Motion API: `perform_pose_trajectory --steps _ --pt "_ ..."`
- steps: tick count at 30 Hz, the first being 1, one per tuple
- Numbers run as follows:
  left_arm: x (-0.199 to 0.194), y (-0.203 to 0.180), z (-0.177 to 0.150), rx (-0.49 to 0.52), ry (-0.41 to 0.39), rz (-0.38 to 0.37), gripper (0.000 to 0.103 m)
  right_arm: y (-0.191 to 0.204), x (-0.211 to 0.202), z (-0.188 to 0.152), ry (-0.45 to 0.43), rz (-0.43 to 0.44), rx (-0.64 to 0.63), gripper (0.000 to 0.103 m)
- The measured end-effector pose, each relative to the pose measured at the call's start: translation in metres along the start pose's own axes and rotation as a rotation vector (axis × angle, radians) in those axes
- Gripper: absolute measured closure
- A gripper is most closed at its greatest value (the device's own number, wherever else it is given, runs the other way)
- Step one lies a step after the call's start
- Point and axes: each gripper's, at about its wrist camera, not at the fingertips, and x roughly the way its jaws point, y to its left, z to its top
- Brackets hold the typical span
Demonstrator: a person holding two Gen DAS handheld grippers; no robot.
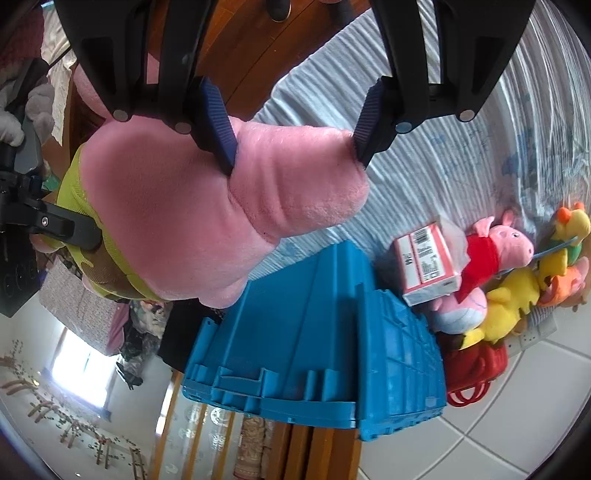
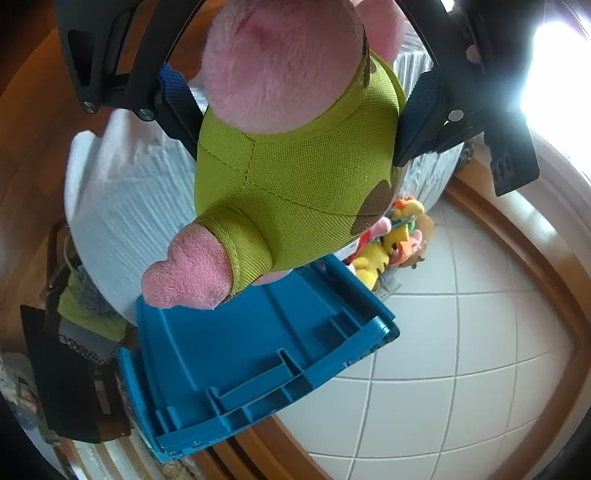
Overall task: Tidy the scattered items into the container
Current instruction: 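Carry the starfish plush over the blue crate and lower it inside with both tools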
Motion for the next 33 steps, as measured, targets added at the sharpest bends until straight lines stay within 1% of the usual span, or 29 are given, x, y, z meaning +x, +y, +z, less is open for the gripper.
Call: perform_pose_trajectory --steps 4,8,12,18,20,24,25,28,31,33 --pt "0.002 -0.003 0.004 0.017 0.002 -0.016 0.043 0.003 -0.002 0.000 -0.009 -0.017 0.002 0.008" --pt "0.005 0.001 0.012 0.045 -0.003 -0.035 0.043 0.007 -0.003 0.002 -0.039 -0.034 0.007 0.008" --pt "0.005 0.006 0.026 0.084 -0.004 -0.044 0.043 0.010 0.000 0.007 -0.070 -0.039 0.025 0.008" --pt "-0.004 0.007 0.053 0.127 -0.037 -0.056 0.043 0.018 -0.004 0.022 -0.120 -0.038 0.035 0.008" --pt "-0.014 0.002 0.069 0.149 -0.066 -0.066 0.043 0.025 -0.016 0.036 -0.157 -0.039 0.027 0.008" --pt "-0.039 -0.008 0.114 0.188 -0.142 -0.063 0.043 0.043 -0.037 0.071 -0.222 -0.039 -0.021 0.008" --pt "-0.047 -0.010 0.129 0.193 -0.168 -0.060 0.043 0.050 -0.045 0.086 -0.251 -0.034 -0.040 0.008" --pt "-0.059 -0.013 0.169 0.201 -0.212 -0.036 0.043 0.066 -0.055 0.124 -0.289 -0.030 -0.091 0.008" --pt "-0.061 -0.010 0.212 0.198 -0.245 -0.017 0.043 0.079 -0.058 0.170 -0.320 -0.022 -0.145 0.008" --pt "-0.056 -0.004 0.243 0.182 -0.255 -0.005 0.043 0.082 -0.051 0.201 -0.325 -0.016 -0.177 0.008"
